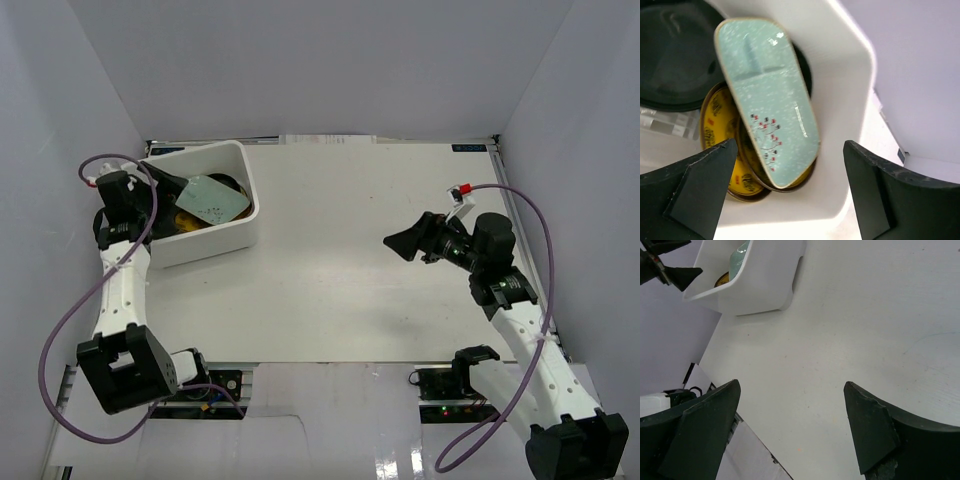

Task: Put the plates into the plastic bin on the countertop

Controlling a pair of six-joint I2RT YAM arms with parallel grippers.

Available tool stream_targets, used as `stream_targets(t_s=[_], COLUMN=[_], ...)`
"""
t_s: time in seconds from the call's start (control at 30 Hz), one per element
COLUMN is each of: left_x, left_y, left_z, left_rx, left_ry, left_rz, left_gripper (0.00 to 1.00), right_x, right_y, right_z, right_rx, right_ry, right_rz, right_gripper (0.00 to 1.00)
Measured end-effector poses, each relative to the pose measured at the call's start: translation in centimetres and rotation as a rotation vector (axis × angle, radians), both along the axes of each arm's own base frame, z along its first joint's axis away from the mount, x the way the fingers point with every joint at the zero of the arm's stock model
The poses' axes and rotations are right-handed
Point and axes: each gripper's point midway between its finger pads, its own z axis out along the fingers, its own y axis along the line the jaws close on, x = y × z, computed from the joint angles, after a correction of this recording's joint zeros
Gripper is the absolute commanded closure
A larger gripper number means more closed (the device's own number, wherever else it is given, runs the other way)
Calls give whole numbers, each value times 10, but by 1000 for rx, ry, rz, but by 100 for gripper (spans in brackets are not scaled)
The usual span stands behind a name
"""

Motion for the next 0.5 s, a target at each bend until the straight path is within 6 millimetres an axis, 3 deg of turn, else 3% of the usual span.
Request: stream_targets(t_s=[0.27, 0.5], left_x=[-19, -52], left_y=[-21, -84], left_z=[95, 161], left_rx=[49, 74], left_ry=[-234, -452], left_rz=[-84, -330], left_gripper=[2, 2], right_x=[10, 9], right_y=[-11, -29], right_z=[28, 59], right_rx=[-22, -15], right_ry=[-42, -133], right_rz=[-89, -208], right_gripper=[10, 10])
